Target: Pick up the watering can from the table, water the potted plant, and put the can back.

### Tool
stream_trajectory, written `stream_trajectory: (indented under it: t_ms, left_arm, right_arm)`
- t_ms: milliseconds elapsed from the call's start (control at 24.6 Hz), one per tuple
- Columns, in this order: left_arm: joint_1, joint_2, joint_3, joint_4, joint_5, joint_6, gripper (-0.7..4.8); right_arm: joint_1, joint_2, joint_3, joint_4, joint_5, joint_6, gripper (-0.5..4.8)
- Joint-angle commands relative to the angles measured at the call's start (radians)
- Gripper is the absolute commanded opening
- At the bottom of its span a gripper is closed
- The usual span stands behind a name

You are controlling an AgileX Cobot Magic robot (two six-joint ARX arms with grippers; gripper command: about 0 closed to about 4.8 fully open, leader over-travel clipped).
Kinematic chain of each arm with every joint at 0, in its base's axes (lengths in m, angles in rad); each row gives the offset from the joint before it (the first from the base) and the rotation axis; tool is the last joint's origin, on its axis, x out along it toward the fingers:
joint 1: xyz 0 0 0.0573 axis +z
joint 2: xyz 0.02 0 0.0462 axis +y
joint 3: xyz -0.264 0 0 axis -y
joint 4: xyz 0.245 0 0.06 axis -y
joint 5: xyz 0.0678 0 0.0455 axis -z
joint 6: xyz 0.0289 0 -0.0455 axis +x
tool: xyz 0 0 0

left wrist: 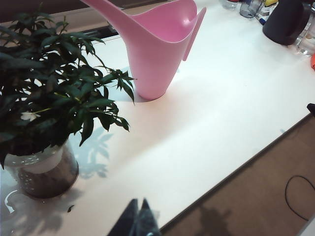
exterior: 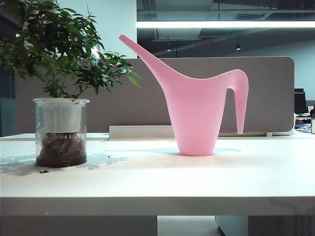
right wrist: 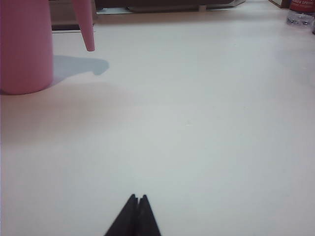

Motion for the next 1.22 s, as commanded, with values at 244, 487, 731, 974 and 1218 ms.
stream_trajectory:
  t_ms: [244,487,731,974,1218]
  left_arm:
    - [0.002,-0.002,0.003,0.005,0.005,-0.001,0.03]
    - [0.002,-0.002,0.003,0.005,0.005,-0.001,0.03]
    - [0.002,-0.002,0.003,0.005,0.005,-0.001,0.03]
    - [0.002,-0.002,0.003,0.005,0.005,-0.001,0.03]
    - [0.002,-0.002,0.003,0.005,0.005,-0.001,0.03]
  right_arm:
    - [0.0,0.0,0.003,0.001,0.002,0.0,-0.05]
    - [0.0,0.0,0.003,0.001,0.002,0.0,-0.05]
    - [-0.001,0.0,0.003,0.005,0.005,0.062,-0.06]
    - [-0.001,0.0,0.155,0.088,0.018,0.144,-0.06]
    - [-0.002,0.158,0.576,0.433,0.147,-0.119,-0.05]
